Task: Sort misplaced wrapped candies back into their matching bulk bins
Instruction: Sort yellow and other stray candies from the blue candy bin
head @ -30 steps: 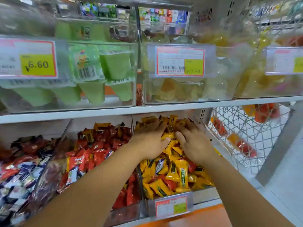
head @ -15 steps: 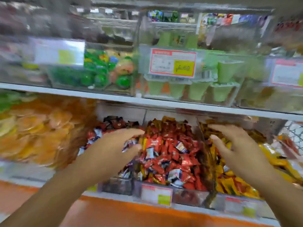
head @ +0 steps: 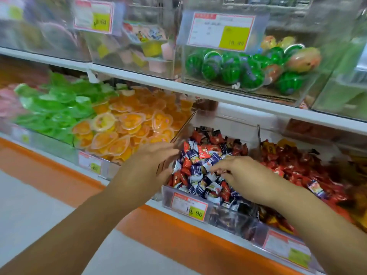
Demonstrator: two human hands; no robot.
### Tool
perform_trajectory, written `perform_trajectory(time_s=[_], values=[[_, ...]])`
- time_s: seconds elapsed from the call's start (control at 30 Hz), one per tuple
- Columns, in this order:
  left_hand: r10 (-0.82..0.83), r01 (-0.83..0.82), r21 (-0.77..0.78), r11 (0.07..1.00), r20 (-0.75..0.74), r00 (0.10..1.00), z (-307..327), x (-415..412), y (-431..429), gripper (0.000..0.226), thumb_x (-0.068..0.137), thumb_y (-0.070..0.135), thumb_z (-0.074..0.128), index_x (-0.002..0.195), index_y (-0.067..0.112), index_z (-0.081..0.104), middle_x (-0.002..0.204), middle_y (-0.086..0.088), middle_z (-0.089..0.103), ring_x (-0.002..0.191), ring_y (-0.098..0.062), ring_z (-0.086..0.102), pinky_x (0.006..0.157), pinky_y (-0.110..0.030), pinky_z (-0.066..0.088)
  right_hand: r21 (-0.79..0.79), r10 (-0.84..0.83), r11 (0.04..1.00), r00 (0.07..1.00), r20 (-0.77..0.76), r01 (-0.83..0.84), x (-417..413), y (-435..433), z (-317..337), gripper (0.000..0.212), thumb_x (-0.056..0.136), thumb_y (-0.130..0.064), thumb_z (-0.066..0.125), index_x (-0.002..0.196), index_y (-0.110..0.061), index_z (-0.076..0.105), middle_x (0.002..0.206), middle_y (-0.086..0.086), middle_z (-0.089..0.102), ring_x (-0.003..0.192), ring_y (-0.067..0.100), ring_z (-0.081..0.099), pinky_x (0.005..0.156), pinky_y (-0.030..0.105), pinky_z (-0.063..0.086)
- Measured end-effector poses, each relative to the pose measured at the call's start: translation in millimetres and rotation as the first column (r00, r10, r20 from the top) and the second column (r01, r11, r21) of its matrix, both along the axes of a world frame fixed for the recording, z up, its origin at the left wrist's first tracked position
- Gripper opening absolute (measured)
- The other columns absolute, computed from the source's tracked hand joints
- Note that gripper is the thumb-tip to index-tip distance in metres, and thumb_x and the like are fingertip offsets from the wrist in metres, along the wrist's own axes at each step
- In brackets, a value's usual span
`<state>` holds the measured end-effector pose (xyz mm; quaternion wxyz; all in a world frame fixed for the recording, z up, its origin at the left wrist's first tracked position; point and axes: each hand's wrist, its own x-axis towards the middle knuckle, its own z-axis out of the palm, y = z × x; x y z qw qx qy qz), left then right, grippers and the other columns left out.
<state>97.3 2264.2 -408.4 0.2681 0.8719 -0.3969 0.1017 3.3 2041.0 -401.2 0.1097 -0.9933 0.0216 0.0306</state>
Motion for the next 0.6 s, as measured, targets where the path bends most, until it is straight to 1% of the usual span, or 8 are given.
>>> perform_trajectory(time_s=[0.1, 0.17, 0.2, 0.27, 0.33, 0.47, 0.53, 0.6], values=[[-0.007, 0.008, 0.021, 1.000, -0.041, 0.999, -1.5, 5.4, 1.3, 0.046, 0.090, 0.015, 0.063, 0.134, 0.026, 0.054, 0.136, 0.009, 0.053, 0.125, -0.007, 0.042, 0.093, -0.006, 0.024, 0.049, 0.042, 0.998, 0.997, -0.064, -0.039, 30.3, 16.3, -11.2, 0.036, 0.099, -0.020, 0.052, 0.133, -0.031, 0.053, 0.143, -0.004, 0.048, 0.122, 0.017, 0.050, 0.101, 0.034, 0.043], [0.019, -0.016, 0.047, 0.999, -0.075, 0.997, -3.4, 9.5, 0.9, 0.051, 0.093, 0.018, 0.060, 0.140, 0.031, 0.046, 0.145, 0.013, 0.043, 0.133, -0.005, 0.035, 0.104, -0.014, 0.028, 0.100, 0.091, 0.991, 0.994, -0.057, -0.085, 45.8, 27.3, -21.5, 0.039, 0.096, -0.025, 0.058, 0.134, -0.028, 0.052, 0.140, -0.004, 0.047, 0.126, 0.017, 0.044, 0.105, 0.034, 0.038], [0.034, -0.029, 0.047, 0.998, -0.093, 0.995, -4.2, 10.9, 0.0, 0.052, 0.094, 0.020, 0.059, 0.141, 0.033, 0.044, 0.147, 0.015, 0.040, 0.134, -0.004, 0.033, 0.106, -0.017, 0.029, 0.131, 0.103, 0.987, 0.993, -0.050, -0.096, 51.0, 32.7, -25.9, 0.044, 0.093, -0.027, 0.061, 0.136, -0.027, 0.051, 0.137, -0.004, 0.046, 0.126, 0.017, 0.041, 0.106, 0.033, 0.036], [0.054, -0.050, 0.035, 0.998, -0.111, 0.992, -5.6, 13.2, -1.9, 0.052, 0.094, 0.020, 0.059, 0.141, 0.035, 0.044, 0.148, 0.014, 0.039, 0.134, -0.003, 0.034, 0.103, -0.015, 0.029, 0.131, 0.115, 0.986, 0.992, -0.057, -0.107, 57.9, 41.2, -34.6, 0.055, 0.088, -0.038, 0.066, 0.139, -0.028, 0.046, 0.137, -0.004, 0.042, 0.126, 0.017, 0.034, 0.106, 0.032, 0.033], [0.068, -0.064, 0.039, 0.997, -0.117, 0.991, -6.1, 14.4, -3.9, 0.054, 0.094, 0.019, 0.058, 0.143, 0.035, 0.042, 0.149, 0.015, 0.038, 0.133, -0.003, 0.037, 0.100, -0.013, 0.030, 0.076, 0.117, 0.991, 0.992, -0.047, -0.113, 60.6, 47.3, -40.4, 0.055, 0.085, -0.047, 0.066, 0.135, -0.031, 0.049, 0.133, -0.004, 0.043, 0.122, 0.020, 0.034, 0.103, 0.036, 0.037], [0.064, -0.058, 0.045, 0.997, -0.127, 0.990, -5.9, 16.0, -4.0, 0.054, 0.095, 0.019, 0.057, 0.144, 0.034, 0.039, 0.150, 0.015, 0.036, 0.131, -0.003, 0.038, 0.096, -0.009, 0.027, 0.149, 0.129, 0.981, 0.992, 0.003, -0.128, 59.7, 52.6, -41.0, 0.031, 0.088, -0.036, 0.066, 0.119, -0.030, 0.062, 0.114, 0.001, 0.052, 0.104, 0.020, 0.051, 0.089, 0.035, 0.045], [0.059, -0.051, 0.058, 0.997, -0.129, 0.990, -6.1, 15.8, -2.3, 0.055, 0.095, 0.022, 0.057, 0.145, 0.035, 0.037, 0.150, 0.017, 0.035, 0.131, -0.002, 0.038, 0.095, -0.008, 0.026, 0.185, 0.092, 0.978, 0.996, 0.019, -0.094, 57.2, 48.4, -40.9, 0.026, 0.089, -0.026, 0.066, 0.115, -0.027, 0.066, 0.110, 0.001, 0.058, 0.099, 0.018, 0.055, 0.087, 0.033, 0.046], [0.052, -0.044, 0.061, 0.997, -0.131, 0.990, -5.5, 14.6, -1.1, 0.055, 0.096, 0.023, 0.057, 0.145, 0.037, 0.036, 0.150, 0.019, 0.034, 0.130, -0.002, 0.040, 0.098, -0.011, 0.028, 0.240, 0.022, 0.970, 0.998, 0.051, -0.034, 53.3, 42.5, -36.5, 0.022, 0.089, -0.015, 0.065, 0.108, -0.025, 0.070, 0.104, 0.000, 0.067, 0.089, 0.015, 0.060, 0.079, 0.029, 0.048]])
